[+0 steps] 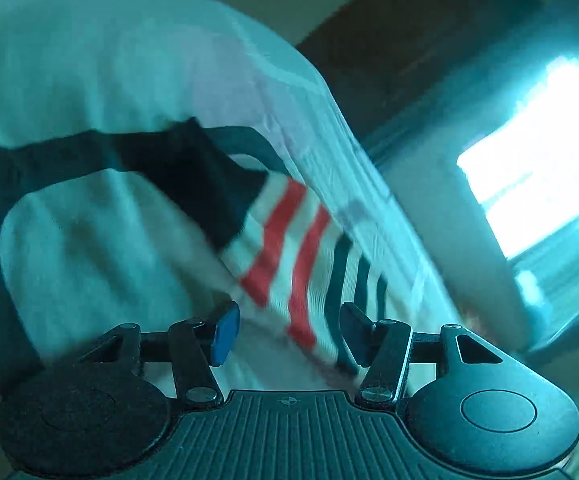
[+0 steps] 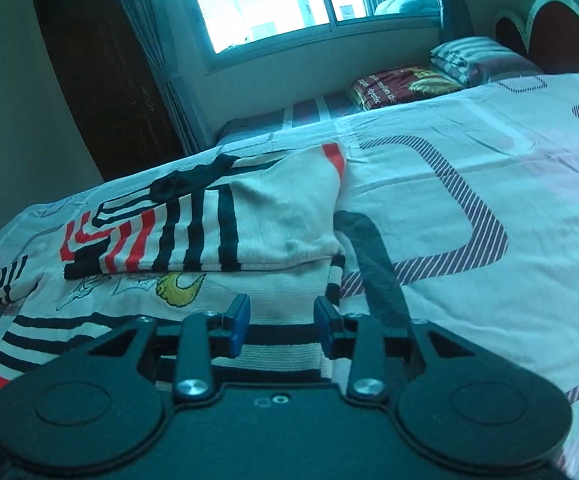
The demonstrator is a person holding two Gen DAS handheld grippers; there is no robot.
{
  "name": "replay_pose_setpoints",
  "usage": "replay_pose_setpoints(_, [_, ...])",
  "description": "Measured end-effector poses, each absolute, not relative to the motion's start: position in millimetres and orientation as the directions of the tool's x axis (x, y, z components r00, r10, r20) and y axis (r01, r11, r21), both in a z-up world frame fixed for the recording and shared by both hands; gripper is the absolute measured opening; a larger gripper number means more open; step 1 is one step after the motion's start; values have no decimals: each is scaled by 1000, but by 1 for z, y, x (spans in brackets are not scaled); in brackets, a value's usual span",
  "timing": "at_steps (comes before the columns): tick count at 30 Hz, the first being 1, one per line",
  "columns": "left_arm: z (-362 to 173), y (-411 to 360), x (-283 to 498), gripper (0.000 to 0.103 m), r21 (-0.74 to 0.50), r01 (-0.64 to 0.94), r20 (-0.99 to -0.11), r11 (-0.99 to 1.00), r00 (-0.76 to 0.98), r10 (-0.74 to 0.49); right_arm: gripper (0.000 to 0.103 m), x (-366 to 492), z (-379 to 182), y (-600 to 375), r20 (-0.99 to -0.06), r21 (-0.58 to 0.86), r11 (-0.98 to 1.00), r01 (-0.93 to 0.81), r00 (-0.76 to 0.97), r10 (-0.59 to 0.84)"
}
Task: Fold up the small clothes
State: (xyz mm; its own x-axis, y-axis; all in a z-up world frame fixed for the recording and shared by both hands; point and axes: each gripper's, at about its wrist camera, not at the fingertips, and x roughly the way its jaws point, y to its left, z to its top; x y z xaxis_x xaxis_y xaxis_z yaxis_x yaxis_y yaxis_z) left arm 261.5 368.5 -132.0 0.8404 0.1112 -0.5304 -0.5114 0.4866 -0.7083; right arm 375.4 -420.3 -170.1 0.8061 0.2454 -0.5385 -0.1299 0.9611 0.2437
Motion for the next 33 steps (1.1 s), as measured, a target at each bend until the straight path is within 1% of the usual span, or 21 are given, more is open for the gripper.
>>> replay_pose_setpoints(3, [-140, 383, 268, 57, -761, -498, -500, 416, 858, 114, 36, 383, -167, -412, -528, 246, 959, -139, 810, 253])
replay_pose_setpoints(6, [-141, 395, 278, 57, -771, -502, -493, 391, 860, 131, 36, 393, -164, -407, -519, 262, 955, -141, 813, 262])
replay_pose_setpoints(7, [-142, 400, 281, 55, -769, -507, -495, 389, 858, 139, 36, 396, -163, -406, -518, 269, 953, -139, 814, 265])
replay_pose_setpoints(9, [-139, 404, 288, 39, -733, -547, -531, 403, 831, 163, 36, 401, -162, -406, -512, 289, 949, -131, 816, 268])
replay_pose_setpoints(10, [-140, 405, 294, 8, -717, -566, -555, 406, 817, 159, 36, 403, -163, -407, -511, 299, 946, -126, 816, 270])
replay_pose_setpoints(11, [-143, 407, 301, 5, -738, -551, -556, 389, 824, 111, 36, 405, -163, -408, -509, 308, 944, -121, 817, 271])
replay_pose_setpoints(12, [-141, 407, 307, 5, -766, -510, -527, 391, 847, 73, 36, 406, -164, -409, -507, 318, 941, -117, 817, 273])
replay_pose_setpoints(14, [-118, 393, 320, 5, -773, -430, -469, 466, 882, 36, 36, 406, -164, -410, -507, 326, 939, -108, 818, 270])
replay_pose_setpoints(16, [-92, 367, 338, 5, -789, -326, -396, 521, 918, -26, 36, 405, -164, -413, -503, 337, 936, -99, 822, 268])
replay_pose_setpoints(19, [-53, 302, 373, 5, -742, -195, -347, 642, 930, -119, 36, 403, -163, -419, -497, 361, 929, -80, 827, 264])
replay_pose_setpoints(21, [-36, 248, 398, 5, -665, -124, -358, 736, 918, -169, 36, 400, -161, -423, -489, 373, 926, -64, 834, 254])
replay_pose_setpoints(23, [-33, 193, 419, 5, -610, -66, -375, 789, 902, -214, 36, 398, -159, -429, -481, 384, 922, -47, 842, 244])
replay_pose_setpoints(28, [-53, 69, 460, 5, -543, 81, -441, 836, 820, -366, 36, 394, -151, -448, -473, 376, 926, 28, 865, 165])
replay_pose_setpoints(30, [-61, 25, 462, 5, -503, 130, -474, 854, 785, -399, 36, 395, -148, -457, -478, 375, 924, 70, 869, 128])
replay_pose_setpoints(33, [-72, -30, 475, 5, -431, 174, -544, 885, 733, -409, 36, 396, -146, -468, -482, 392, 914, 108, 870, 104])
